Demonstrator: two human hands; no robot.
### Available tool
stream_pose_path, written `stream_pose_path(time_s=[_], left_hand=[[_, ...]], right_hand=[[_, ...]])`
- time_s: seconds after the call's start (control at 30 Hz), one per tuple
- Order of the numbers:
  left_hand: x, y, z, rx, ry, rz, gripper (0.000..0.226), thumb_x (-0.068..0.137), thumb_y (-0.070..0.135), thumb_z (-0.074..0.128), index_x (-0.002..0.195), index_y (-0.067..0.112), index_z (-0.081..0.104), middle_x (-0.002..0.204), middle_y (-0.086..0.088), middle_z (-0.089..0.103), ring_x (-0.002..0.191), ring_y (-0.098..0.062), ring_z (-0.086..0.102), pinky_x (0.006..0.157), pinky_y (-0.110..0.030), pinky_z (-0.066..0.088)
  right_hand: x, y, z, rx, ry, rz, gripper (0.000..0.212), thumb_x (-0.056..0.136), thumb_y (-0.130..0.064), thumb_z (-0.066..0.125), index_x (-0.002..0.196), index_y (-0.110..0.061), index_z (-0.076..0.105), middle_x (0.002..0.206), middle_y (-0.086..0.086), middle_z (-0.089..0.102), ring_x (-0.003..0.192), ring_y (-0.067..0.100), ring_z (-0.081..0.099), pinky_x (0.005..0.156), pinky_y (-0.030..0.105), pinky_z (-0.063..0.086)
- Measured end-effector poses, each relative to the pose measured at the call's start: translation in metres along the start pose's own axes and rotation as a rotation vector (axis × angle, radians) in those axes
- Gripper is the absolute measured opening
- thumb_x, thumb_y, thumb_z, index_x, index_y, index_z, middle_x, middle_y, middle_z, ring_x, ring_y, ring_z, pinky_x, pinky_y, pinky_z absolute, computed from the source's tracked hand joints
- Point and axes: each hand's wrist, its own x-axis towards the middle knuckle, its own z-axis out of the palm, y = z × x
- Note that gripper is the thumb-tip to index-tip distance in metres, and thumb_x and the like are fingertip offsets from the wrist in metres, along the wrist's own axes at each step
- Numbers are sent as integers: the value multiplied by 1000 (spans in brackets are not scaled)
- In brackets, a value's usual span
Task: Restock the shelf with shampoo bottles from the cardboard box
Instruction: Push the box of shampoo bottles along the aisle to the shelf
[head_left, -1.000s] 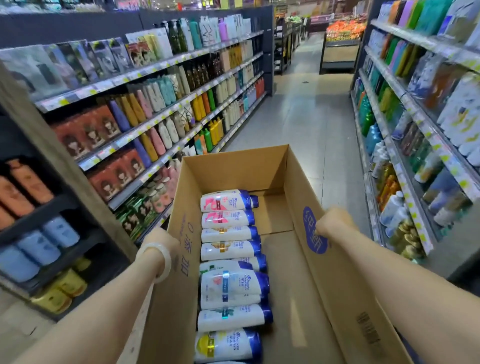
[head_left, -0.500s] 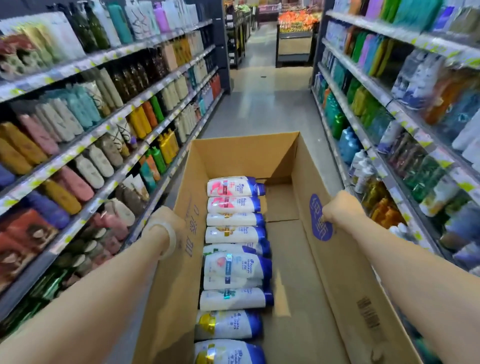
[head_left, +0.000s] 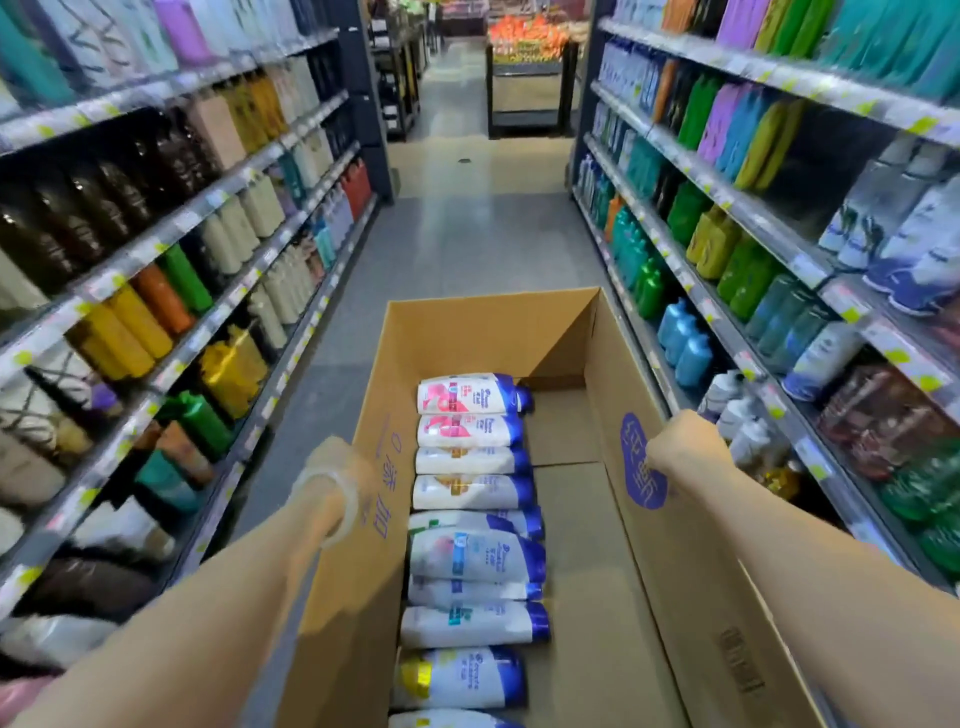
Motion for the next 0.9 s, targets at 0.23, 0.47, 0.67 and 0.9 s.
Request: stream_pose_path(time_s=[0.23, 0.47, 0.67, 0.9], left_hand=[[199, 143, -12, -51, -56, 77, 27, 83, 11, 55, 58, 8, 45, 55, -13, 53, 43, -23, 43, 43, -22, 33], [395, 296, -3, -99, -46, 101, 32, 84, 10, 51, 54, 7, 43, 52, -7, 46, 46, -21, 40, 48, -24, 30], [562, 418, -12, -100, -62, 103, 28, 81, 12, 59, 56, 4, 47, 53, -9, 48, 45, -22, 43, 42, -23, 28], [774, 571, -25, -52, -37, 176, 22, 80, 7, 58, 61, 2, 50, 58, -9, 51, 52, -23, 47, 44, -25, 33]], right_hand=[[184, -105, -10, 35, 11, 106, 15, 77, -4, 52, 66, -4, 42, 69, 11, 50, 75, 31, 56, 59, 31, 41], [410, -214, -23, 4, 60, 135, 18, 77, -8, 51, 95, -5, 56, 98, 15, 62, 98, 33, 62, 67, 32, 46], [595, -323, -46, -26, 98, 99, 16, 76, -9, 55, 91, -4, 55, 104, 18, 64, 96, 33, 62, 67, 30, 43], [801, -444, -47, -33, 133, 146, 8, 77, -11, 56, 84, -7, 56, 99, 14, 65, 94, 32, 63, 65, 28, 42]])
